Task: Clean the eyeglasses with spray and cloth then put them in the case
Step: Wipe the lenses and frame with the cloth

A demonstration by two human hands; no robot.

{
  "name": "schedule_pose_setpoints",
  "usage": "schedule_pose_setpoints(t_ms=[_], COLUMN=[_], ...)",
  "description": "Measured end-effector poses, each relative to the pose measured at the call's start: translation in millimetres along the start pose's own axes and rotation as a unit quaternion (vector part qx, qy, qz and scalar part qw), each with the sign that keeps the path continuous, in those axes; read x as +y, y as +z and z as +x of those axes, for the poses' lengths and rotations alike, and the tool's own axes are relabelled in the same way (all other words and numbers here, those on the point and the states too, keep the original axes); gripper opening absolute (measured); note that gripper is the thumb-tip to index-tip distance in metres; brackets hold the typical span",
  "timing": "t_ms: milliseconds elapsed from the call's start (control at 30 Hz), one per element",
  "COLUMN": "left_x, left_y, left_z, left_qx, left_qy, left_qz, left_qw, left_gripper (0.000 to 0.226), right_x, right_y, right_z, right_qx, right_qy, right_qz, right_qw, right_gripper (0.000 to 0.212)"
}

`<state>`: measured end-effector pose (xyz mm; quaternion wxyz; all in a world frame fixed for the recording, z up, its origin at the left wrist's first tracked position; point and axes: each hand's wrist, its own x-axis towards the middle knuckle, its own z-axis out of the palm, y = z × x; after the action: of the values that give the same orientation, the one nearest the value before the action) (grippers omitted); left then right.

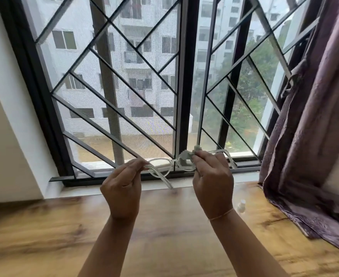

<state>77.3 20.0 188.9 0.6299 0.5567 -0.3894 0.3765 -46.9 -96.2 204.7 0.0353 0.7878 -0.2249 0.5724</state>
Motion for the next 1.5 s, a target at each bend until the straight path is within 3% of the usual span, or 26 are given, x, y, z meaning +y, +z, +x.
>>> schedule_pose_setpoints(t_ms=[333, 633, 933, 1233, 1367, 1500], left_x=[-3, 5, 6, -1, 1, 1], left_y=[2, 1, -1, -1, 0, -1], left_z=[-6, -3, -5, -14, -12, -13], left_qx=[0.008, -0.002, 0.003, -0.014, -0.014, -0.027], left_qy=[-0.01, -0.001, -0.011, -0.021, -0.024, -0.017], left_qz=[0.004, -0.017, 0.012, 0.051, 0.043, 0.046], left_qw=[1.0, 1.0, 1.0, 0.998, 0.999, 0.998], left_gripper=[0.013, 0.012, 0.011, 0.011, 0.013, 0.013], right_x=[-13, -20, -11, -16, -25, -30], right_y=[-7, -2, -2, -6, -5, -2], right_z=[-16, 2, -19, -40, -38, -29], right_qx=[-0.095, -0.086, -0.098, -0.131, -0.129, -0.105], right_qy=[0.044, 0.046, 0.057, 0.099, 0.097, 0.091], right_qz=[0.061, 0.08, 0.005, 0.012, 0.051, 0.081], right_qw=[0.993, 0.992, 0.994, 0.986, 0.986, 0.987], right_gripper=[0.025, 0.045, 0.034, 0.017, 0.018, 0.032])
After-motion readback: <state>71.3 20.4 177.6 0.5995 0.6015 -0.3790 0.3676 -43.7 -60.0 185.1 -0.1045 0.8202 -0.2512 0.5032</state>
